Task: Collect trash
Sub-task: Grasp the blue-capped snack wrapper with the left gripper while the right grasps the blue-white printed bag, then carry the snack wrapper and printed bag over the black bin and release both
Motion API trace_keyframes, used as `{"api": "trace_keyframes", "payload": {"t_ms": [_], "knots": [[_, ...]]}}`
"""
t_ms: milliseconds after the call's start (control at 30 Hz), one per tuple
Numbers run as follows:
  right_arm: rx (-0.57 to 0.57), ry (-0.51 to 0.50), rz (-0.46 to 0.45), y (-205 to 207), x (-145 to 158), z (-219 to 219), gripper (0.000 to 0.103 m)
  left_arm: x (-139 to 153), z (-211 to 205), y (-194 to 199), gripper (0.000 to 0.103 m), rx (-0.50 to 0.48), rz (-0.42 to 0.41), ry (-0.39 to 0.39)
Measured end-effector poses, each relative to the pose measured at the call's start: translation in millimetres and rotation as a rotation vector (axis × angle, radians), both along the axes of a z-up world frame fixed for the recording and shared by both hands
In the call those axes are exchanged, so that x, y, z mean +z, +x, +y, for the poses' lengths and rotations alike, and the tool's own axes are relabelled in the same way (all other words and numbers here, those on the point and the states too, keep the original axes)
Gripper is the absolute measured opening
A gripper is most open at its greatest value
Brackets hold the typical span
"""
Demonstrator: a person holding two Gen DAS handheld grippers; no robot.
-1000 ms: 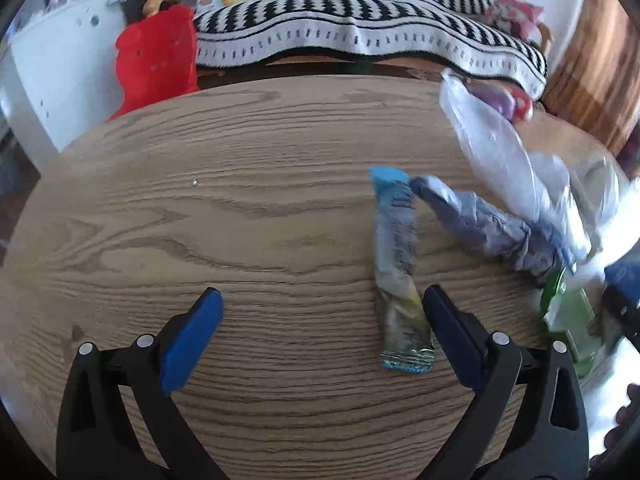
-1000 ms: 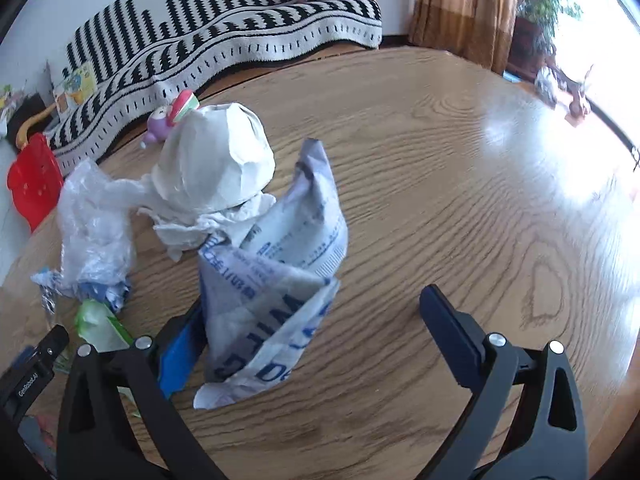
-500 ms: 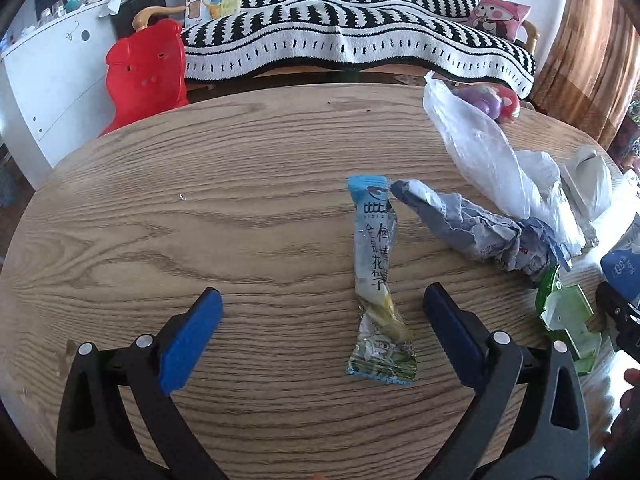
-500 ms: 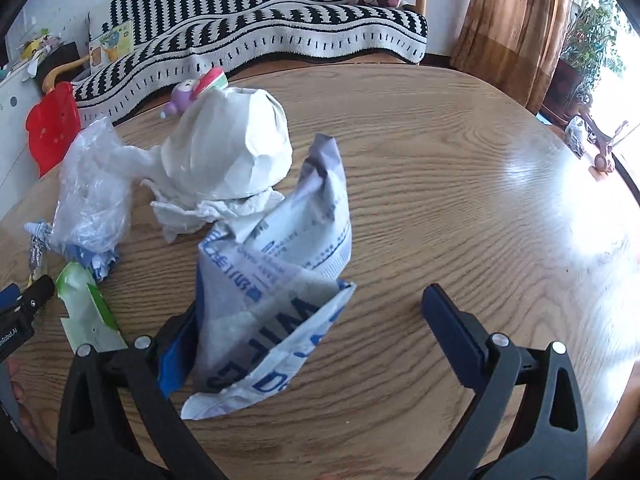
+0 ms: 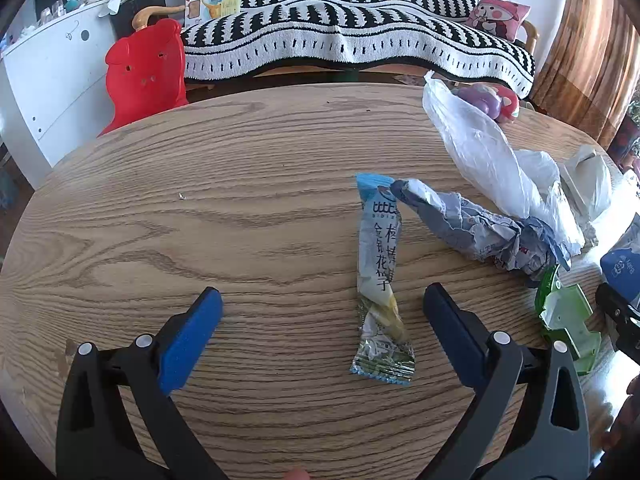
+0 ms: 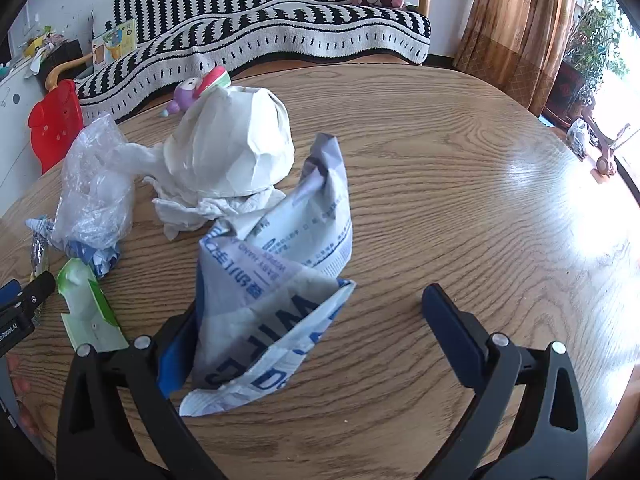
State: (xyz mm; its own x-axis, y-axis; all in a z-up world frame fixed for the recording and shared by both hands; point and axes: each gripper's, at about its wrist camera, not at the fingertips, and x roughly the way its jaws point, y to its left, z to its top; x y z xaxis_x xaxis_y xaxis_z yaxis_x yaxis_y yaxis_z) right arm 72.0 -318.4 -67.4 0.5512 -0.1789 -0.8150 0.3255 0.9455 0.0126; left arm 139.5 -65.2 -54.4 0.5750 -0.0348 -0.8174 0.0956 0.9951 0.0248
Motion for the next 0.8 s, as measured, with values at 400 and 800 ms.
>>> {"api": "trace_keyframes", "payload": {"t_ms": [400, 800], "knots": [[0.035, -0.007, -0.098, -14.0, 23.8, 8.8, 0.032, 13.1, -6.1, -16.9, 0.014, -0.063, -0.054, 0.005], [0.069, 0.149, -0.194, -27.6, 42.2, 14.1, 0.031, 64.2, -8.9, -39.9, 0.013, -0.065, -0.186, -0.078]]}}
